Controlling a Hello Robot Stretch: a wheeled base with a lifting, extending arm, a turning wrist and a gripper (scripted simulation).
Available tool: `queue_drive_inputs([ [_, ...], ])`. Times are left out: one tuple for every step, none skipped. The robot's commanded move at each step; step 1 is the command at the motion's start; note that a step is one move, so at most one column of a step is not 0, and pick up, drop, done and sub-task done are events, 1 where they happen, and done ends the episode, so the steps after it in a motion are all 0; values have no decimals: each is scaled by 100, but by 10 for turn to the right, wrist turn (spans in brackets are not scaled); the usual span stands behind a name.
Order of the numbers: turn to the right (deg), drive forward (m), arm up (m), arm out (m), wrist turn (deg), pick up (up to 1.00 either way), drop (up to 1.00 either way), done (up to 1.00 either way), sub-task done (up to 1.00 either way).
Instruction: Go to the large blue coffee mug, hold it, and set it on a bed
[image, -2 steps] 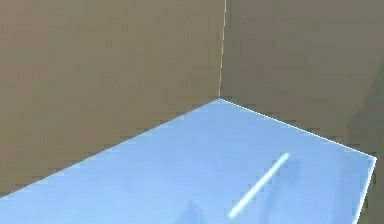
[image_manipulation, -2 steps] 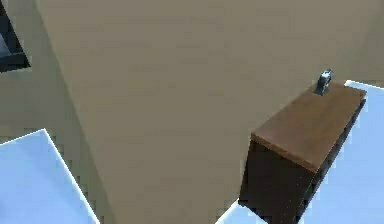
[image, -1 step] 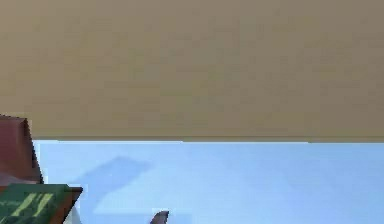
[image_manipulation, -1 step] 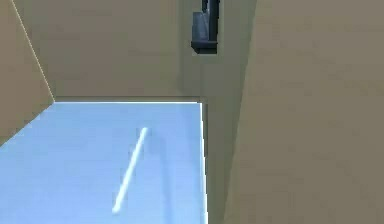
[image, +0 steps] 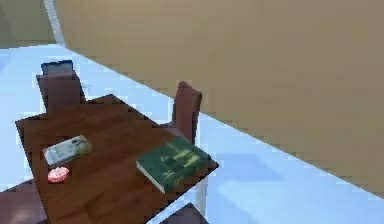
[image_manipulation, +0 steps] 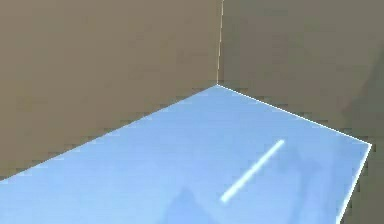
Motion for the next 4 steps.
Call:
queue_drive_inputs([
  [-450, 0, 0, 0, 0, 0, 0, 0, 0],
  [-420, 0, 0, 0, 0, 0, 0, 0, 0],
  [-30, 0, 0, 0, 0, 0, 0, 0, 0],
  [0, 20, 0, 0, 0, 0, 0, 0, 0],
])
